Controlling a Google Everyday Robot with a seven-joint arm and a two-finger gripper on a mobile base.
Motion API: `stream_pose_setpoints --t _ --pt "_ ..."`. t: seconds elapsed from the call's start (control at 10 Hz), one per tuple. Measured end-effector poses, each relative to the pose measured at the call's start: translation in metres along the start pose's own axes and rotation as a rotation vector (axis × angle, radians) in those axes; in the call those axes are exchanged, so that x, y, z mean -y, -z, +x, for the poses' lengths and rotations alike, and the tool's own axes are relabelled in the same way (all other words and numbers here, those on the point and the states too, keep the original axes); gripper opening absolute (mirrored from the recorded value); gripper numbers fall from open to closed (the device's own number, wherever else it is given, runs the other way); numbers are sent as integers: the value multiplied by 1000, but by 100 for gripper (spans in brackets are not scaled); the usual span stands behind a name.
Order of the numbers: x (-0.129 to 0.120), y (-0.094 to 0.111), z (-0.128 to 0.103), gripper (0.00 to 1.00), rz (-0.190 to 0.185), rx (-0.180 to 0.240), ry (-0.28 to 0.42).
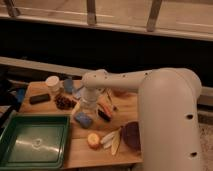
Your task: Wipe table surface with sponge
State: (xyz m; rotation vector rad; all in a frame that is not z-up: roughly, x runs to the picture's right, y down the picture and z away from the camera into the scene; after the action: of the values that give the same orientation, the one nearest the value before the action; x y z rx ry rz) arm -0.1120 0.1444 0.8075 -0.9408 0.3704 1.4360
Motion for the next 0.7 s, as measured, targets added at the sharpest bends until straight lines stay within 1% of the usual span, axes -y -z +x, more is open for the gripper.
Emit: stream_pose_setpoints --t 0.2,0.4,0.5,0.7 --pt "-5 -8 2 80 6 -13 24" --pt "0 -13 5 80 29 -24 20" --pt "3 -12 6 80 32 -21 12" --pt "20 -6 4 80 39 -4 -22"
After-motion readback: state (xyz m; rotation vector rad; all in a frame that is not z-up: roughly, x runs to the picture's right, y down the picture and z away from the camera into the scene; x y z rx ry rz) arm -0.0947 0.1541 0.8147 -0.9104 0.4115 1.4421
